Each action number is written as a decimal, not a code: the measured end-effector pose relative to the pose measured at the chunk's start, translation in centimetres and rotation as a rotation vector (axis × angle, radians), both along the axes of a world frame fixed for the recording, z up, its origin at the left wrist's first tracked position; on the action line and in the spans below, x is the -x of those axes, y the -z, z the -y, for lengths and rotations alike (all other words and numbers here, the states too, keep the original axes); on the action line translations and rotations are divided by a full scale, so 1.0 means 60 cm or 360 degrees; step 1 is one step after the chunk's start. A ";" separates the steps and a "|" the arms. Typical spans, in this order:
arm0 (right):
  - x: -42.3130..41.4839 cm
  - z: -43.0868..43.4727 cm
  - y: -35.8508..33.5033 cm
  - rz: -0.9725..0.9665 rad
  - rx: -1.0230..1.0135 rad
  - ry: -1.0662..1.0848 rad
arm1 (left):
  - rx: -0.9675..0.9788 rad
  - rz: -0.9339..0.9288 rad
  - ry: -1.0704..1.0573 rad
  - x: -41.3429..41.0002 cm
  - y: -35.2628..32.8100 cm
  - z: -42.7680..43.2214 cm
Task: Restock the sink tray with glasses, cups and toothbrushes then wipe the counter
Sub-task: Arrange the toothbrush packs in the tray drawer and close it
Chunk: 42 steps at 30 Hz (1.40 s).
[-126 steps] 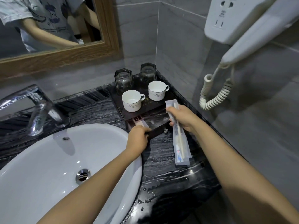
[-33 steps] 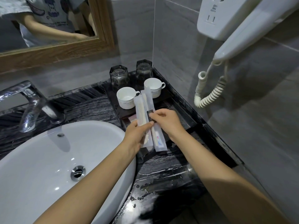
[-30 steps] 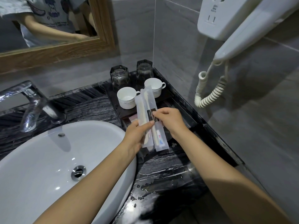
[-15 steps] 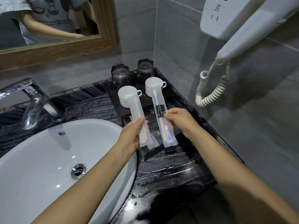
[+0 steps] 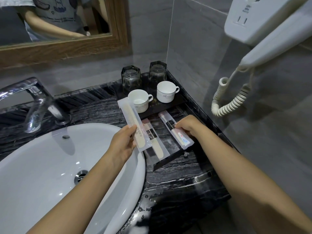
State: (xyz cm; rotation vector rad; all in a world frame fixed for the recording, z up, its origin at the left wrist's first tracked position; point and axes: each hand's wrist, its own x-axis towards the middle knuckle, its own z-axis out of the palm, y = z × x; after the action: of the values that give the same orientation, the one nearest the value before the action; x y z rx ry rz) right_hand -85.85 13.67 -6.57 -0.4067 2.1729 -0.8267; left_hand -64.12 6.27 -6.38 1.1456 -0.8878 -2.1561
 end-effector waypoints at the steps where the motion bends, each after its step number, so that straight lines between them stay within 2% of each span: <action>1: -0.001 0.005 0.006 0.0000 -0.0020 -0.0014 | 0.0000 0.0000 -0.0004 -0.002 0.000 0.002; 4: -0.002 0.013 0.018 -0.0079 -0.0121 -0.0070 | 0.0000 -0.0017 -0.0009 -0.006 0.001 0.008; 8: -0.002 0.011 0.024 -0.0341 -0.0272 -0.0188 | 0.0013 -0.0026 0.0014 -0.003 -0.001 0.010; 13: 0.003 0.007 0.030 -0.0566 -0.0269 -0.0280 | 0.0003 -0.0003 0.0013 0.012 0.000 0.002; 29: 0.019 -0.008 0.036 -0.0620 -0.0212 -0.0471 | 0.0062 0.0131 0.0079 0.031 0.010 -0.010; 32: 0.011 -0.012 0.022 -0.0772 -0.0073 -0.0444 | 0.0093 0.0169 0.0114 0.034 0.012 -0.012; 34: -0.008 -0.015 0.003 -0.0675 0.0157 -0.0458 | 0.0123 0.0183 0.0148 0.038 0.013 -0.014; 38: -0.060 -0.028 -0.039 0.0090 0.0495 -0.0540 | 0.0137 0.0115 0.0191 0.052 0.011 -0.020; 42: -0.079 -0.038 -0.057 0.0122 0.0558 -0.0557 | 0.0170 0.0018 0.0261 0.063 0.001 -0.031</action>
State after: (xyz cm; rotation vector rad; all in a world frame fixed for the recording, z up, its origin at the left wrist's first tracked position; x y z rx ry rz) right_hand -81.10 15.95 -3.13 -0.8871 1.8128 -1.0018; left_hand -67.91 8.14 -6.44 1.0661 -1.1230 -2.2032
